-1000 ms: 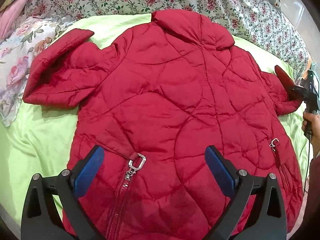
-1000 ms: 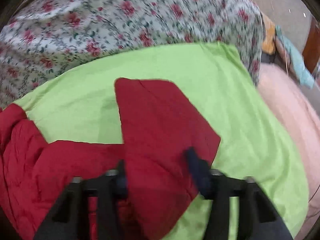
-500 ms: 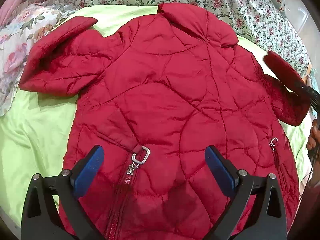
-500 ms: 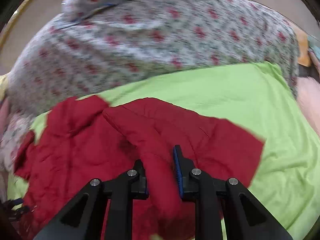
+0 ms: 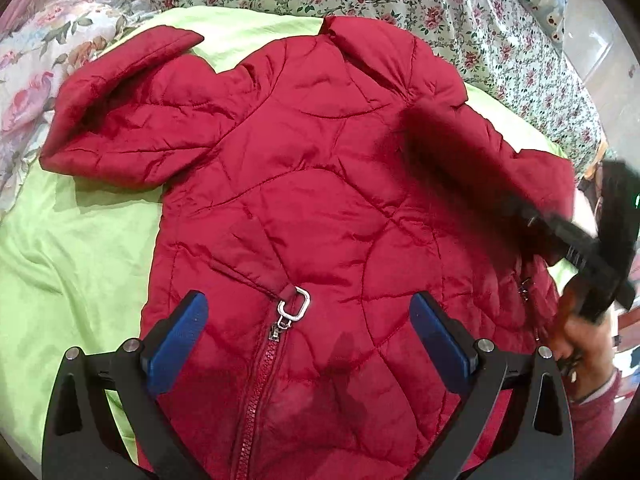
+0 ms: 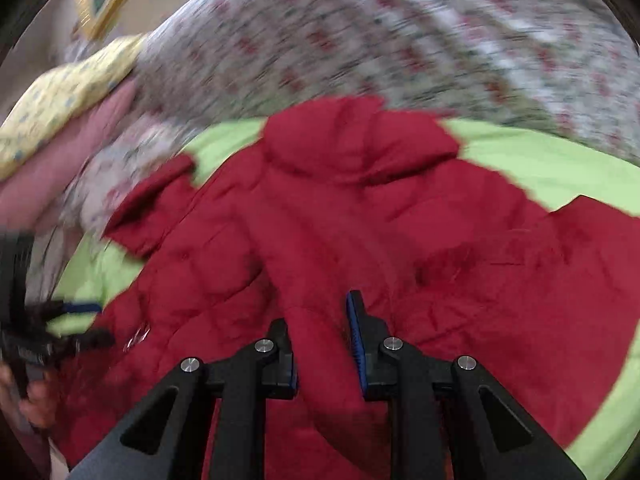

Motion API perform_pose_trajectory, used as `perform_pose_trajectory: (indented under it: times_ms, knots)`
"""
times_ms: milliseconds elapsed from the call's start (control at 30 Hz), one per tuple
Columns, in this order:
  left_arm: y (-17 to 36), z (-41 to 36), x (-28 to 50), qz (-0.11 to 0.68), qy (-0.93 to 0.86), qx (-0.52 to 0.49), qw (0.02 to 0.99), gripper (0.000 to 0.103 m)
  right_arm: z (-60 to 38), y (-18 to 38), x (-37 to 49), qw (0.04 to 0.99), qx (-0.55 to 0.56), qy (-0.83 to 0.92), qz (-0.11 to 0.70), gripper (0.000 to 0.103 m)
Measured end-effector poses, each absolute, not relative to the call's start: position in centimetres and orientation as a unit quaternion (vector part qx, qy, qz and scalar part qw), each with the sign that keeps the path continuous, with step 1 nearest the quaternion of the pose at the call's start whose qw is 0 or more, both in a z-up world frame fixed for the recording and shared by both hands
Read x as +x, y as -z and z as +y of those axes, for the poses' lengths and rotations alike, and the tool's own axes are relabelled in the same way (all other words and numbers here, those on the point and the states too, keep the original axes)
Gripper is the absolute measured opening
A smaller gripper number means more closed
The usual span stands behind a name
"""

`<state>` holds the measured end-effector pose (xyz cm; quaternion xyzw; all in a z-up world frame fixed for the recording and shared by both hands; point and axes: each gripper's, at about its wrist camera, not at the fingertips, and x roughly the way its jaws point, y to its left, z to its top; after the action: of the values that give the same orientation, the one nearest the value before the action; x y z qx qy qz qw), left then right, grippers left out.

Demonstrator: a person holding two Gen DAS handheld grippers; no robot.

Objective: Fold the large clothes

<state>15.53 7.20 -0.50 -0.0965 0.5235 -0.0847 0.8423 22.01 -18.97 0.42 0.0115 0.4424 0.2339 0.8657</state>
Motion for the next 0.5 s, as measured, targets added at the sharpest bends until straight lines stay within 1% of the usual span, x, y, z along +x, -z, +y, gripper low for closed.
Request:
perform_pose_trajectory:
  times_ms: [67, 133, 233, 400, 467, 500]
  knots:
    - [0.6, 7.5, 16.2, 0.527, 0.096, -0.107, 0.838, 0.101, -16.9, 0.3, 21.4, 0.847, -0.011, -0.291, 0.445, 0.020]
    - [0.7, 7.7, 17.0, 0.530, 0.107, -0.117, 0.833, 0.101, -14.7, 0.7, 20.1, 0.839, -0.067, -0.320, 0.435, 0.021]
    - [1.0, 7.6, 18.3, 0.531, 0.114, -0.120, 0.831, 0.101, -12.9, 1.7, 19.4, 0.837, -0.131, -0.301, 0.437, 0.022]
    - [2.1, 6.9, 21.7, 0.544, 0.135, -0.133, 0.817, 0.101, -14.2, 2.2, 20.3, 0.836, -0.091, -0.299, 0.451, 0.023]
    - [2.4, 6.6, 22.9, 0.545, 0.145, -0.136, 0.814, 0.100, -14.0, 2.3, 20.3, 0.836, -0.093, -0.299, 0.450, 0.024]
    - [2.5, 6.4, 23.5, 0.545, 0.149, -0.136, 0.814, 0.092, -13.8, 2.3, 20.4, 0.837, -0.096, -0.299, 0.449, 0.024]
